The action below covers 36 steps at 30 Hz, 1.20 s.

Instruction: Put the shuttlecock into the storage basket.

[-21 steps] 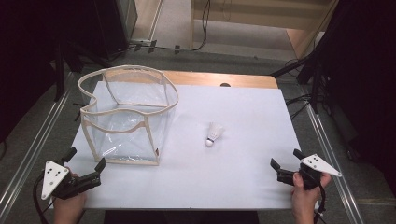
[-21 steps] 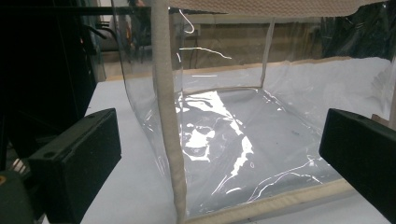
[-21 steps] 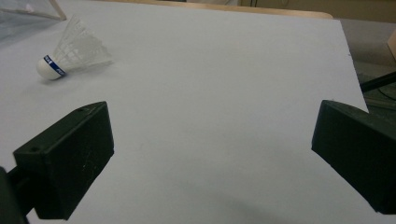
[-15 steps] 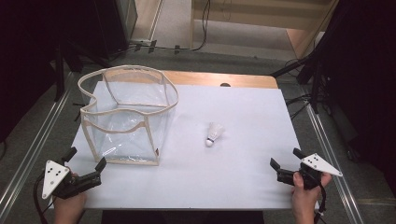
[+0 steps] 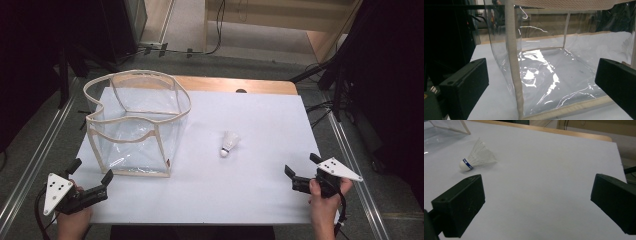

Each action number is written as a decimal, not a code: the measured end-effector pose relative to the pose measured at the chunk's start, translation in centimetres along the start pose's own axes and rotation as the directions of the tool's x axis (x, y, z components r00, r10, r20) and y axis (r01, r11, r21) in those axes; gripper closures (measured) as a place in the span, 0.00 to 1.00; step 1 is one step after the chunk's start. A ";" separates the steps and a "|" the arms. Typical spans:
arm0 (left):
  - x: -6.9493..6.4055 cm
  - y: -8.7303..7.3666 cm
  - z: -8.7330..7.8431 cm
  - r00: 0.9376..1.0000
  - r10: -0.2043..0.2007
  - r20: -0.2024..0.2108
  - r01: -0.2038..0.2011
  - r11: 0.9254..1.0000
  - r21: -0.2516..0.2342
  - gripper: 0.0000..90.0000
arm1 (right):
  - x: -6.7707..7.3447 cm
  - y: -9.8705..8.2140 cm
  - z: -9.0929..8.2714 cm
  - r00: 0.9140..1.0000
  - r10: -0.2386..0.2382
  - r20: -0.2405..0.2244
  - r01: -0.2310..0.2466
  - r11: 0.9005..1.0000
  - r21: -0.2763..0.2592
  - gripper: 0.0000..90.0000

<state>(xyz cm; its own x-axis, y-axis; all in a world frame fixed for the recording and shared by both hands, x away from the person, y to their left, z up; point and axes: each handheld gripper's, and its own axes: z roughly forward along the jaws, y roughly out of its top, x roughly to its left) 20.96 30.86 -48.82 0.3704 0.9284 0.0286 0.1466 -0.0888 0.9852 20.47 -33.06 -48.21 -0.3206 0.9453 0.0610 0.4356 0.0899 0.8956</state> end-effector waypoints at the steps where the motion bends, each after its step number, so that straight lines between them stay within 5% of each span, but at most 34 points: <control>1: 0.0 0.0 0.0 1.000 -0.001 0.000 0.001 1.000 0.001 0.00 | 0.1 0.1 0.2 1.000 0.002 -0.009 -0.002 1.000 -0.002 0.00; 5: -0.1 0.0 0.1 1.000 0.005 -0.002 -0.005 1.000 0.004 0.00 | 1.1 0.9 1.3 0.997 0.009 -0.071 -0.009 1.000 -0.008 0.06; 11: -0.1 0.0 0.2 1.000 0.004 -0.002 -0.004 1.000 0.003 0.00 | 2.5 1.9 2.4 0.994 -0.029 -0.108 0.030 1.000 0.004 0.06; 17: -0.1 0.0 0.2 1.000 0.006 0.000 -0.006 1.000 0.002 0.00 | 3.3 3.2 3.6 0.989 -0.047 -0.143 0.053 0.998 0.042 0.19; 18: -0.1 0.0 0.2 1.000 0.006 -0.002 -0.006 1.000 0.002 0.00 | 4.0 3.5 4.0 0.990 -0.080 -0.117 0.087 0.995 0.056 0.25; 22: -0.1 0.0 0.2 1.000 0.008 -0.001 -0.008 1.000 0.002 0.00 | 4.7 3.9 4.6 0.987 -0.088 -0.133 0.096 0.994 0.054 0.40; 23: -0.1 0.0 0.2 1.000 0.008 -0.001 -0.008 1.000 0.002 0.00 | 5.1 4.2 4.9 0.988 -0.092 -0.124 0.100 0.993 0.063 0.57; 25: -0.1 0.0 0.2 1.000 0.009 -0.001 -0.009 1.000 0.002 0.00 | 5.2 4.3 5.1 0.986 -0.102 -0.130 0.111 0.992 0.064 0.64; 26: -0.1 0.0 0.2 1.000 0.009 -0.001 -0.009 1.000 0.002 0.00 | 5.6 4.5 5.5 0.982 -0.122 -0.147 0.136 0.986 0.092 0.77; 29: -0.1 0.0 0.2 1.000 0.008 0.000 -0.008 1.000 0.001 0.00 | 5.8 4.8 6.2 0.974 -0.126 -0.188 0.150 0.981 0.122 0.85; 36: -0.2 0.0 0.2 1.000 0.011 -0.001 -0.011 1.000 0.001 0.00 | 6.3 5.5 7.9 0.973 -0.116 -0.202 0.155 0.970 0.189 0.97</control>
<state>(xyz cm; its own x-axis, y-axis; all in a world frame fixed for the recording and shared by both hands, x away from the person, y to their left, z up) 21.07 30.57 -48.85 0.3712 0.9277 0.0400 0.1437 -0.1000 0.9846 27.52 -24.13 -46.41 -0.5321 0.8455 0.0444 0.5318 0.2930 0.7945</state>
